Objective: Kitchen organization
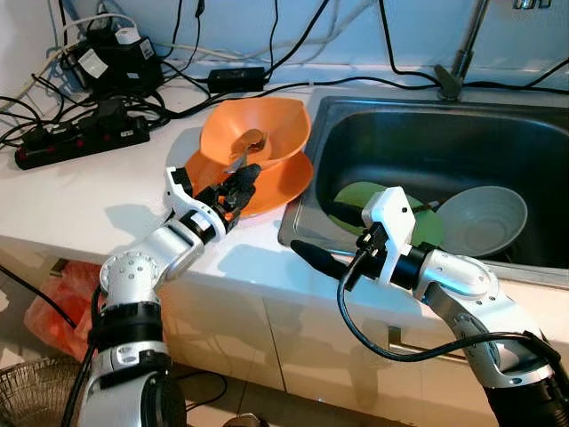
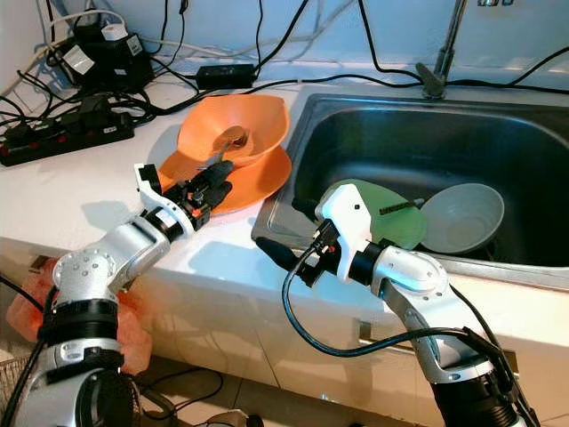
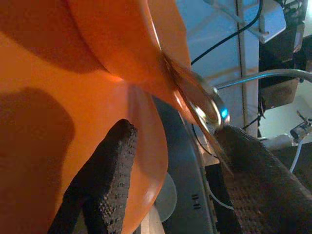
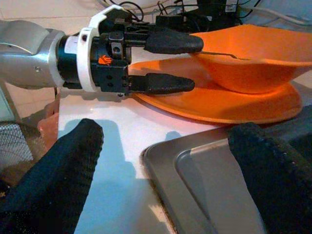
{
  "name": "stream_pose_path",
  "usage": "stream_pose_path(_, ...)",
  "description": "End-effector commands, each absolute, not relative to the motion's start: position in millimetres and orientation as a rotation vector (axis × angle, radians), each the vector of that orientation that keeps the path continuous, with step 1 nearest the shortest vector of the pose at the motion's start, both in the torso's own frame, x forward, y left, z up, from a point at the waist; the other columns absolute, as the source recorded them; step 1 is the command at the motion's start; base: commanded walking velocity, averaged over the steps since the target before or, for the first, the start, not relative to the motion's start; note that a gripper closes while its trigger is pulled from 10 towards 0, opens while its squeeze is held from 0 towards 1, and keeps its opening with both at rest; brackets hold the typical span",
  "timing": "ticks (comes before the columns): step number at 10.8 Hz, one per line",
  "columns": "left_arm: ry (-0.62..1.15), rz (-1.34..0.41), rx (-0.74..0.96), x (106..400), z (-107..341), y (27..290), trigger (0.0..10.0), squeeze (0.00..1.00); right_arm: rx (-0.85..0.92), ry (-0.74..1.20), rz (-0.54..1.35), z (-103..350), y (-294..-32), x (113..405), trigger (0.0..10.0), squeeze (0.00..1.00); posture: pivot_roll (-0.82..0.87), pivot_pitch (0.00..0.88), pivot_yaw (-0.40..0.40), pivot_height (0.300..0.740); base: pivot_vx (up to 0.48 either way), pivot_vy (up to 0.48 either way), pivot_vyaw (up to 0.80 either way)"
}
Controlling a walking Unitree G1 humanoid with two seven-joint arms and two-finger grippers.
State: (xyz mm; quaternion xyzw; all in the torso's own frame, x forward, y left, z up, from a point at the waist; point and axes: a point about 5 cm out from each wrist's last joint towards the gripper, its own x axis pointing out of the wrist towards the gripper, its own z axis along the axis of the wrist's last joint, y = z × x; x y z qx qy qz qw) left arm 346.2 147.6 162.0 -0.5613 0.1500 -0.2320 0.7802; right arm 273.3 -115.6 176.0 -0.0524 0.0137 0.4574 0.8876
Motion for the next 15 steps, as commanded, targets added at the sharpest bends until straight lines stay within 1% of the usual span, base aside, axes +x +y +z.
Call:
stream_pose_path(1, 0.3, -0.49, -1.206, 349.9, 166.6, 154.4, 10.0, 0.0, -0.111, 0.01, 0.959, 179.5, -113.7, 271.9, 10.0, 0.0, 0.08, 0.064, 0.129, 0.74, 0.0, 0.0, 0.0)
stream_pose_path(6, 0.287, -0.482, -1.221, 354.0, 165.9, 159.5, 10.0, 0.0, -0.111, 0.012, 0.959, 179.1, -113.9, 271.6, 10.0, 0.0, 0.08, 0.066, 0.127, 0.74, 0.0, 0.0, 0.0)
stream_pose_path(7, 0.289, -0.481, -1.223, 354.4, 165.1, 159.4, 7.4, 0.0, -0.111, 0.011, 0.96, 179.2, -113.8, 271.7, 10.0, 0.0, 0.08, 0.066, 0.127, 0.74, 0.0, 0.0, 0.0)
stream_pose_path(8, 0.293, -0.484, -1.221, 354.4, 164.2, 158.4, 3.6, 0.0, -0.111, 0.011, 0.959, 179.3, -113.8, 271.8, 10.0, 0.0, 0.08, 0.065, 0.128, 0.74, 0.0, 0.0, 0.0)
stream_pose_path(9, 0.295, -0.487, -1.224, 354.7, 164.5, 157.6, 0.0, 0.0, -0.11, 0.01, 0.958, 179.4, -113.8, 271.8, 10.0, 0.0, 0.08, 0.065, 0.129, 0.74, 0.0, 0.0, 0.0)
stream_pose_path(15, 0.288, -0.495, -1.231, 356.2, 168.2, 159.1, 0.0, 0.0, -0.109, 0.008, 0.957, 179.4, -113.6, 271.8, 10.0, 0.0, 0.08, 0.064, 0.128, 0.74, 0.0, 0.0, 0.0)
